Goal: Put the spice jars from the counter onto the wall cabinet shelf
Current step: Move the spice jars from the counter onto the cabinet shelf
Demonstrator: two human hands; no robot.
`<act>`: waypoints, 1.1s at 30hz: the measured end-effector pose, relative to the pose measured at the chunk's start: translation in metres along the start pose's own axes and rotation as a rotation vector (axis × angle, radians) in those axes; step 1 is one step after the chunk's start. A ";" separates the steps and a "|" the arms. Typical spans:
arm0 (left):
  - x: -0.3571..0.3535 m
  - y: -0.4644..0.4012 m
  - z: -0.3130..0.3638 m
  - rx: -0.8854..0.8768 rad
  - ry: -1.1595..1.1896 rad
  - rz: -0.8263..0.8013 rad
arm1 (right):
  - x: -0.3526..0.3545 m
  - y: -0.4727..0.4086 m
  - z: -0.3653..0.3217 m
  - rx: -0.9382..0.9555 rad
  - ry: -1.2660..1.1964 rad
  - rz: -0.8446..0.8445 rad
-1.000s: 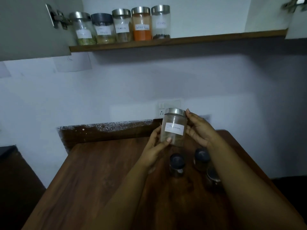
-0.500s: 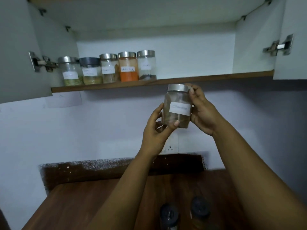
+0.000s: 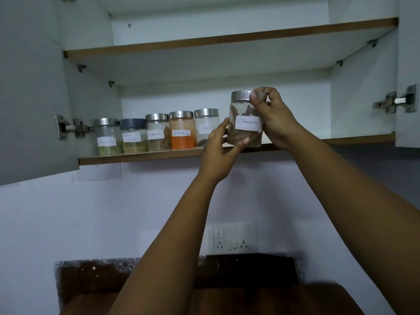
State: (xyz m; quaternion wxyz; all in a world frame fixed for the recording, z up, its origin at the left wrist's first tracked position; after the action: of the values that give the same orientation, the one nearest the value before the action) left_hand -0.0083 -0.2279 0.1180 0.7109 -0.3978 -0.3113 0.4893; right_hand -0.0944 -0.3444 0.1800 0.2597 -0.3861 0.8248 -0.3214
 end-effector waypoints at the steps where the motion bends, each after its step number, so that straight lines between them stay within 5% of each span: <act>1: -0.001 -0.007 -0.004 -0.010 -0.053 -0.005 | 0.000 -0.011 0.006 -0.008 -0.006 0.001; 4: -0.001 -0.017 -0.018 -0.081 -0.298 -0.015 | -0.002 -0.034 0.028 -0.047 0.036 -0.006; 8: 0.033 -0.006 -0.041 -0.278 -0.706 0.363 | -0.005 -0.054 0.049 -0.071 0.297 0.042; 14: 0.050 -0.003 -0.074 -0.432 -0.712 0.407 | -0.017 -0.066 0.064 0.073 0.761 0.036; 33: 0.048 -0.002 -0.078 -0.557 -0.798 0.424 | -0.014 -0.075 0.103 -0.161 0.672 0.070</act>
State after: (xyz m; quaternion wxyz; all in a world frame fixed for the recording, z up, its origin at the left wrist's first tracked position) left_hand 0.0736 -0.2036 0.0838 0.2901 -0.4087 -0.5887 0.6343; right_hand 0.0185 -0.4045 0.1698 -0.0469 -0.2494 0.8996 -0.3553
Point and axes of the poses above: each hand's wrist, its own y-axis away from the middle knuckle, its own x-axis out of the back of the hand, z = x × y, the point moved 7 cm from there along -y, towards the middle knuckle, and after that the axes turned 11 degrees about z, right-handed, at the moved point
